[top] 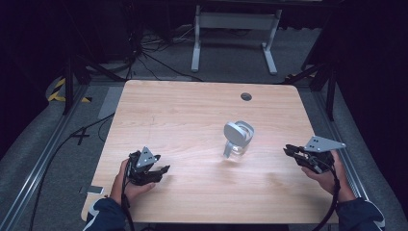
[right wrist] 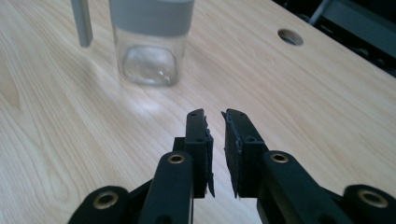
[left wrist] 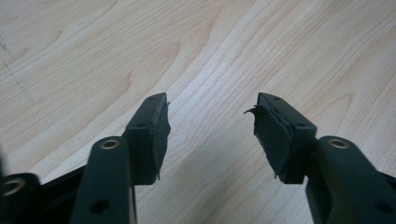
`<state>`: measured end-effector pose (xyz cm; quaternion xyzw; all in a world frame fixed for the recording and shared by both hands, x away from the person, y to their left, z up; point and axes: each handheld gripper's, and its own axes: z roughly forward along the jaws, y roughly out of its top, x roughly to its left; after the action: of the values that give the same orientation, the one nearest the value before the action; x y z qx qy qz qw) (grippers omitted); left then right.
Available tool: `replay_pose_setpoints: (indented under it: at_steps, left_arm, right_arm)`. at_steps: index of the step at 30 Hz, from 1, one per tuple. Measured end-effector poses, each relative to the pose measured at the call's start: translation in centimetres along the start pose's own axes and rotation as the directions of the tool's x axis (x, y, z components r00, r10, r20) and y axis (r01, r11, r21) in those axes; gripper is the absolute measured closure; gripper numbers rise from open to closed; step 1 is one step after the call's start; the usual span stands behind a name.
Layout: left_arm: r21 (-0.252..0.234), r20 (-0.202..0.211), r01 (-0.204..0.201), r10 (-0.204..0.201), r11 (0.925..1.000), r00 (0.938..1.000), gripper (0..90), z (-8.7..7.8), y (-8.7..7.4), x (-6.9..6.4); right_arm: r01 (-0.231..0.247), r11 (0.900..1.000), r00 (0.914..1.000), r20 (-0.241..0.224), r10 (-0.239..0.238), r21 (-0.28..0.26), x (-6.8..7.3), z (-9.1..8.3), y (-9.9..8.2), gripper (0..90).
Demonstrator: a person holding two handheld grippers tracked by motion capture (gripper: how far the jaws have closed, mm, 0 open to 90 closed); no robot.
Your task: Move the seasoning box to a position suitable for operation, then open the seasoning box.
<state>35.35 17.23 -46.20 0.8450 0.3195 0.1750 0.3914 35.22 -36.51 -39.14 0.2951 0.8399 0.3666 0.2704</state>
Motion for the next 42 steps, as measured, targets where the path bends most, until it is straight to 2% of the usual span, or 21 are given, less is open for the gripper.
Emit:
replay_pose_setpoints:
  at_steps: [1, 5, 7, 9, 10, 14, 15, 17, 19, 22, 23, 25, 28, 31, 32, 38, 40, 41, 42]
  left_arm:
    - [0.014, -0.007, -0.025, 0.026, 0.9996, 0.9996, 41.8, -0.1, -0.1, 0.1]
    - [0.035, -0.006, -0.017, 0.018, 0.9992, 0.9998, 38.6, -0.3, -1.2, 0.4]
    - [0.042, -0.009, -0.01, 0.01, 0.9991, 0.9999, 37.3, -0.4, -1.6, 0.5]
    - [0.06, -0.004, 0.014, -0.014, 0.9981, 0.9999, 35.3, -0.5, -2.5, 1.0]
    - [0.051, 0.002, 0.037, -0.038, 0.998, 0.9993, 34.2, -0.6, -2.8, 1.1]
    - [0.066, -0.001, 0.078, -0.078, 0.9948, 0.997, 27.3, -0.8, -3.1, 1.8]
    - [0.078, -0.002, 0.077, -0.077, 0.994, 0.9971, 25.4, -0.8, -3.1, 1.9]
    - [0.077, -0.003, 0.088, -0.088, 0.9931, 0.9961, 24.1, -0.8, -3.1, 1.9]
    - [0.069, -0.012, 0.084, -0.083, 0.9941, 0.9965, 23.5, -0.8, -3.1, 1.8]
    - [0.074, -0.012, 0.097, -0.097, 0.9925, 0.9952, 22.3, -0.7, -3.1, 1.9]
    - [0.075, -0.013, 0.088, -0.087, 0.9933, 0.9961, 21.0, -0.7, -3.0, 2.0]
    - [0.076, -0.013, 0.097, -0.096, 0.9924, 0.9953, 19.4, -0.6, -3.0, 1.9]
    - [0.076, -0.017, 0.099, -0.098, 0.9922, 0.9951, 19.2, -0.6, -3.0, 1.9]
    - [0.077, -0.017, 0.098, -0.097, 0.9922, 0.9951, 19.0, -0.6, -3.0, 1.9]
    - [0.077, -0.017, 0.101, -0.1, 0.9919, 0.9949, 19.0, -0.6, -3.0, 1.9]
    - [0.076, -0.019, 0.1, -0.099, 0.9921, 0.9949, 18.6, -0.5, -3.0, 2.0]
    - [0.078, -0.019, 0.091, -0.09, 0.9928, 0.9958, 18.4, -0.5, -2.9, 2.0]
    - [0.081, -0.025, 0.072, -0.07, 0.9942, 0.9972, 18.4, -0.5, -2.9, 2.2]
    - [0.08, -0.025, 0.076, -0.074, 0.9939, 0.9969, 18.3, -0.5, -2.9, 2.2]
  right_arm:
    - [-0.004, 1.0, 1.0, 0.008, 0.004, 0.002, 0.1, -0.1, -0.4, 78.9]
    - [-0.055, 0.9983, 0.9985, 0.008, 0.055, 0.022, -0.1, -0.5, -2.2, 75.5]
    - [-0.06, 0.9979, 0.9982, 0.006, 0.06, 0.025, -0.2, -0.4, -2.6, 74.4]
    - [-0.092, 0.9946, 0.9958, 0.011, 0.091, 0.049, -0.3, -0.2, -4.0, 70.8]
    - [-0.091, 0.9942, 0.9959, 0.009, 0.09, 0.057, -0.3, -0.2, -4.4, 69.1]
    - [-0.105, 0.9918, 0.9944, 0.015, 0.104, 0.073, 0.1, -0.3, -5.7, 61.1]
    - [-0.112, 0.9906, 0.9937, 0.014, 0.111, 0.078, 0.2, -0.3, -5.9, 60.3]
    - [-0.129, 0.9882, 0.9916, 0.0, 0.129, 0.083, 0.2, -0.3, -6.2, 58.7]
    - [-0.148, 0.9855, 0.9889, -0.002, 0.148, 0.083, 0.2, -0.3, -7.0, 56.3]
    - [-0.187, 0.9792, 0.9813, -0.032, 0.19, 0.079, 0.2, -0.3, -7.7, 50.9]
    - [-0.195, 0.9773, 0.9791, -0.043, 0.199, 0.083, 0.1, -0.2, -8.1, 49.3]
    - [-0.191, 0.9751, 0.9795, -0.042, 0.197, 0.113, 0.2, 0.3, -8.6, 45.4]
    - [-0.209, 0.9722, 0.9748, -0.056, 0.216, 0.106, 0.2, 0.4, -8.9, 44.6]
    - [-0.216, 0.9716, 0.9732, -0.058, 0.223, 0.096, 0.3, 0.6, -8.9, 36.6]
    - [-0.21, 0.974, 0.9748, -0.059, 0.215, 0.086, 0.4, 0.8, -8.9, 34.5]
    - [-0.214, 0.9727, 0.9743, -0.054, 0.219, 0.09, 0.5, 1.1, -8.7, 31.2]
    - [-0.211, 0.9732, 0.9746, -0.056, 0.217, 0.091, 0.5, 1.1, -8.7, 30.3]
    - [-0.209, 0.9736, 0.9749, -0.057, 0.215, 0.091, 0.4, 1.1, -8.7, 30.1]
    - [-0.208, 0.974, 0.9752, -0.059, 0.213, 0.091, 0.4, 1.1, -8.7, 30.0]
